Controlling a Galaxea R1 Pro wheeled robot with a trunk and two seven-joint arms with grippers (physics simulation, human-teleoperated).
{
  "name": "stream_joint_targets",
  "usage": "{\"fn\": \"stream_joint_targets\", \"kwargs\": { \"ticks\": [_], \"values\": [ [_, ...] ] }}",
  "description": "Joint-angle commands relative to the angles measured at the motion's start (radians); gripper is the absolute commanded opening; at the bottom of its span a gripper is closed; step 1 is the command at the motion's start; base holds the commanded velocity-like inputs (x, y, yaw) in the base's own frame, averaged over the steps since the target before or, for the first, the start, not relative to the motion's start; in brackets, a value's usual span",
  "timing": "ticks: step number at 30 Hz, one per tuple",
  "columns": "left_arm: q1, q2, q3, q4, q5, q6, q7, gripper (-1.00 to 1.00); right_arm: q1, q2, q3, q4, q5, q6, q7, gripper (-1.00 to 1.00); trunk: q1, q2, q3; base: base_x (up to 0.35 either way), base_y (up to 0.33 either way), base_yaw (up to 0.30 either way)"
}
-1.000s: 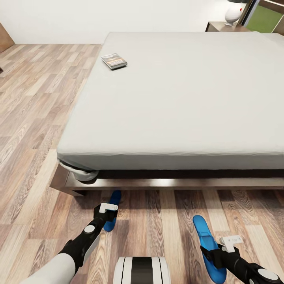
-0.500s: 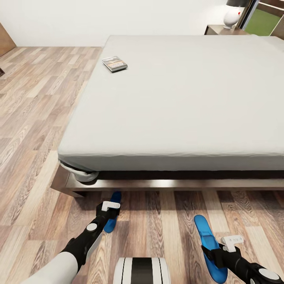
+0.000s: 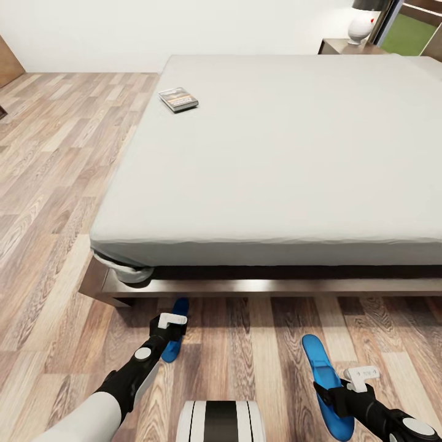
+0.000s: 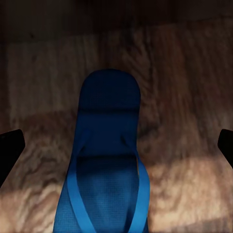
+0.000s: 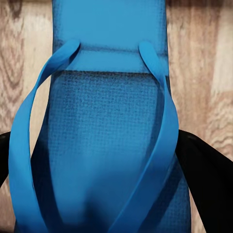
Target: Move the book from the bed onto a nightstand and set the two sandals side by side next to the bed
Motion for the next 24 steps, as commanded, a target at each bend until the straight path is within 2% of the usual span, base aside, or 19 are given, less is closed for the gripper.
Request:
{"fn": "stream_joint_targets", "kwargs": {
  "ticks": [1, 18, 24],
  "values": [
    [-0.001, 0.0, -0.005, 0.001, 0.004, -0.004, 0.002, 1.0, 0.0, 0.0, -0.002, -0.002, 0.002, 0.005, 0.006, -1.0, 0.0, 0.0, 0.0, 0.0, 0.0, 0.0],
    [-0.001, 0.0, -0.005, 0.001, 0.004, -0.004, 0.002, 1.0, 0.0, 0.0, -0.002, -0.002, 0.002, 0.004, 0.006, -1.0, 0.0, 0.0, 0.0, 0.0, 0.0, 0.0],
    [0.033, 0.032, 0.02, -0.001, 0.011, 0.03, 0.012, 1.0, 0.002, 0.021, -0.004, 0.028, 0.006, 0.005, 0.011, -1.0, 0.0, 0.0, 0.0, 0.0, 0.0, 0.0]
  ]
}}
